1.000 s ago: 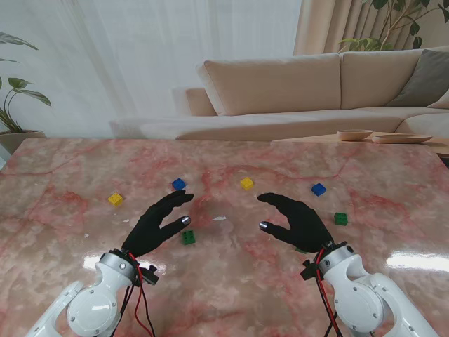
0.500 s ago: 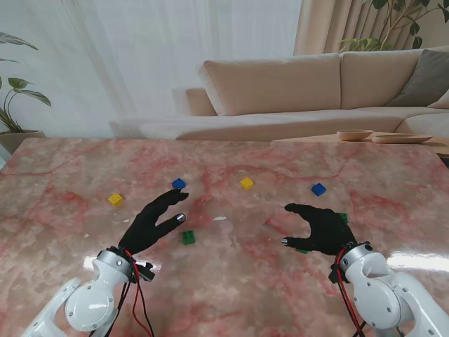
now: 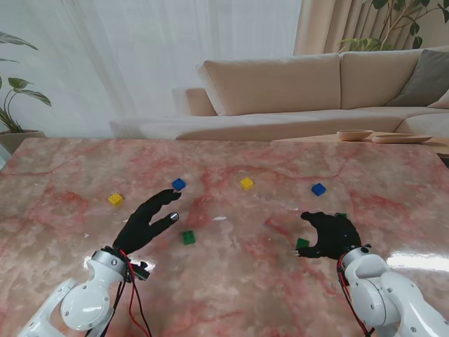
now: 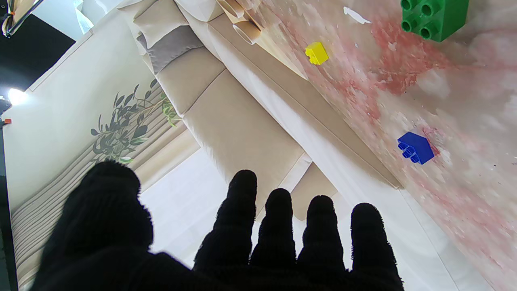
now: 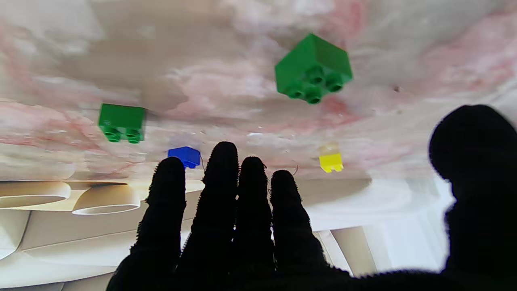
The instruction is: Build a two-level staggered structure with toy bricks
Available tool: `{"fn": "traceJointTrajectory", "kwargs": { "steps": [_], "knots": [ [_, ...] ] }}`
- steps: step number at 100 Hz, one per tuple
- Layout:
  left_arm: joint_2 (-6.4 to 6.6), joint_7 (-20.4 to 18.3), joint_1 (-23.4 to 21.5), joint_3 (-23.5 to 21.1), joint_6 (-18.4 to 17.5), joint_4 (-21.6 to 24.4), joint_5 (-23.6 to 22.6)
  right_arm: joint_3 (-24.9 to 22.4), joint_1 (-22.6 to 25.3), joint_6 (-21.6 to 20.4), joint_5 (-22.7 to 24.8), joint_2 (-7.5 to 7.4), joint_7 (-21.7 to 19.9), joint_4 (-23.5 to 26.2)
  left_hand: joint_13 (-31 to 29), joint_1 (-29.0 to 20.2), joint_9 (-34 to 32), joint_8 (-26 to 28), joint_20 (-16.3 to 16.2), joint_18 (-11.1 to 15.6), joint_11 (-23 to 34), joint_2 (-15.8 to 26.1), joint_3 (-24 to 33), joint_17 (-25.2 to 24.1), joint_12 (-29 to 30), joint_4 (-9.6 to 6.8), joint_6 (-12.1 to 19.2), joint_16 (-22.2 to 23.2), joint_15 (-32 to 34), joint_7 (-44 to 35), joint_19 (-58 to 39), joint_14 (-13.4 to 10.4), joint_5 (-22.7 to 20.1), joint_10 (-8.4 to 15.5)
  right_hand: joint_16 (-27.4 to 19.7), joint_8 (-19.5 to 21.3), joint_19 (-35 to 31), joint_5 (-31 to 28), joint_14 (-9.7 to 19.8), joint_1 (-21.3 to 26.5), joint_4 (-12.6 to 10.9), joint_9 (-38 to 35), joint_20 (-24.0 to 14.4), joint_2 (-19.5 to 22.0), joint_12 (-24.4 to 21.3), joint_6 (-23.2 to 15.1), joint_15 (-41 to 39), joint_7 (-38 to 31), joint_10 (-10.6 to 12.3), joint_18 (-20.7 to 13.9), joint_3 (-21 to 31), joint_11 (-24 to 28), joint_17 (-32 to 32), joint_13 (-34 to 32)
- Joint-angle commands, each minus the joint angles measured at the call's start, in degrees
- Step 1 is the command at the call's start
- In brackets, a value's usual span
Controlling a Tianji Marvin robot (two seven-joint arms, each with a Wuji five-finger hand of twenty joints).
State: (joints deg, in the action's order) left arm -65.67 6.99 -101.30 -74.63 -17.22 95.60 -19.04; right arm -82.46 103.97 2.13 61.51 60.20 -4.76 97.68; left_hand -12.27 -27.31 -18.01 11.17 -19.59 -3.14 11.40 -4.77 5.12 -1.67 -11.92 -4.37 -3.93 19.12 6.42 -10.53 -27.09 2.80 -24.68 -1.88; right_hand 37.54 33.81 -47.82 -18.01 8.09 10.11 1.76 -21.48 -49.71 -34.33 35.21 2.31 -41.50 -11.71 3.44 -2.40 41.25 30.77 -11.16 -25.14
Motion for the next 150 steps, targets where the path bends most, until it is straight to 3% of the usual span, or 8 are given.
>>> {"fn": "traceJointTrajectory", "kwargs": {
  "steps": [1,33,60,80,115,131,141,150],
  "knots": [
    [-0.1,0.27,-0.5,-0.01,-0.02,-0.26,-0.01,0.29,0.38,0.95,-0.63,-0.12,-0.96,-1.25,0.19,0.09,0.74,-0.45,-0.01,0.35,0.01,1.67,-1.91,-0.35,0.74,0.99,-0.43,-0.67,-0.74,1.18,-1.81,-2.92,-1.09,0.91,1.02,1.98,-2.64,1.0,1.51,-0.69,2.24,1.83,-2.19,-1.49,2.39,0.87,-1.48,-1.73,1.61,-1.33,-0.58,2.49,1.01,1.79],
    [-0.07,0.07,-0.92,-0.35,0.06,-0.13,0.2,3.05,-1.33,4.92,1.49,-0.29,-0.22,-4.5,-0.18,0.03,0.43,-0.44,-0.11,0.39,0.03,1.65,-1.91,-0.35,0.71,1.0,-0.48,-0.63,-0.63,1.12,-2.55,-2.78,-1.27,0.89,3.3,8.9,-7.22,0.24,2.53,0.36,2.63,1.02,-3.5,-1.26,9.72,-0.92,-6.45,-5.36,4.22,-1.68,-1.54,9.16,0.96,1.2],
    [-0.05,0.03,-0.96,-0.67,-0.03,-0.17,0.13,5.26,-2.88,6.22,2.37,-0.31,1.87,-6.88,-0.2,-0.04,0.38,-0.43,-0.02,0.32,-0.02,1.77,-1.9,-0.44,0.72,1.05,-0.42,-0.63,-0.62,1.07,-2.86,-2.73,-1.37,0.9,4.6,20.79,-10.04,-1.99,3.1,4.72,3.04,-2.32,-3.28,-0.59,15.08,-6.55,-9.5,-13.61,8.15,-1.22,-4.54,15.34,-0.22,-1.28],
    [-0.14,0.29,-0.83,-0.64,0.01,-0.31,0.27,6.2,-3.52,6.3,3.17,-0.34,3.13,-7.76,-0.27,-0.2,0.3,-0.4,0.1,0.33,-0.02,1.71,-1.9,-0.44,0.72,1.1,-0.43,-0.63,-0.61,1.0,-2.98,-2.73,-1.55,0.8,4.9,25.89,-12.02,-5.98,2.9,8.36,3.49,-6.75,-3.91,-0.2,15.91,-10.91,-10.35,-20.21,9.25,-0.67,-6.42,15.96,-1.75,-4.12],
    [-0.08,0.0,-1.17,-1.07,0.08,0.04,0.34,7.58,-4.33,6.12,3.98,-0.33,5.75,-9.28,-0.11,-0.51,0.34,-0.36,0.8,0.19,-0.15,2.62,-1.92,-0.68,0.78,1.33,-0.33,-0.68,-0.73,0.98,-1.98,-2.82,-1.74,0.73,5.44,23.9,-14.34,-14.08,3.16,16.52,3.69,-17.94,-5.13,-0.43,16.15,-15.39,-10.87,-27.04,10.75,0.52,-7.03,14.55,-6.05,-11.41],
    [-0.07,0.02,-1.29,-1.06,0.07,0.12,0.33,8.43,-4.8,6.17,3.78,-0.2,7.89,-10.41,-0.08,-0.78,0.25,-0.35,1.01,0.17,-0.19,2.73,-2.1,-0.52,0.78,1.54,-0.28,-0.7,-0.76,1.05,-1.59,-2.72,-1.82,0.76,5.82,21.2,-14.7,-16.3,3.53,18.93,4.31,-21.19,-5.42,0.28,16.2,-16.11,-10.94,-28.48,11.05,0.85,-3.28,13.95,-7.02,-13.89],
    [-0.04,-0.11,-1.39,-1.13,0.1,0.2,0.31,8.91,-4.97,6.12,3.03,-0.03,9.51,-11.2,0.01,-0.8,0.43,-0.36,1.02,0.13,-0.28,2.87,-2.22,-0.5,0.81,1.61,-0.28,-0.72,-0.81,1.14,-1.53,-2.78,-1.71,0.82,6.13,17.53,-14.78,-16.89,3.73,20.42,10.71,-23.34,-5.54,0.06,16.15,-18.11,-11.0,-31.71,11.35,1.06,0.26,13.51,-7.46,-15.3],
    [-0.05,-0.1,-1.49,-1.21,0.14,0.29,0.32,9.12,-4.93,5.79,2.65,0.09,10.75,-11.53,0.0,-0.87,0.38,-0.35,1.01,0.13,-0.26,2.88,-2.28,-0.5,0.8,1.65,-0.31,-0.72,-0.8,1.16,-1.51,-2.84,-1.74,0.73,6.38,14.53,-15.12,-18.05,3.89,21.36,12.85,-26.34,-5.78,-0.9,20.12,-20.37,-11.13,-35.5,11.57,1.18,3.37,12.75,-8.2,-16.95]
  ]
}}
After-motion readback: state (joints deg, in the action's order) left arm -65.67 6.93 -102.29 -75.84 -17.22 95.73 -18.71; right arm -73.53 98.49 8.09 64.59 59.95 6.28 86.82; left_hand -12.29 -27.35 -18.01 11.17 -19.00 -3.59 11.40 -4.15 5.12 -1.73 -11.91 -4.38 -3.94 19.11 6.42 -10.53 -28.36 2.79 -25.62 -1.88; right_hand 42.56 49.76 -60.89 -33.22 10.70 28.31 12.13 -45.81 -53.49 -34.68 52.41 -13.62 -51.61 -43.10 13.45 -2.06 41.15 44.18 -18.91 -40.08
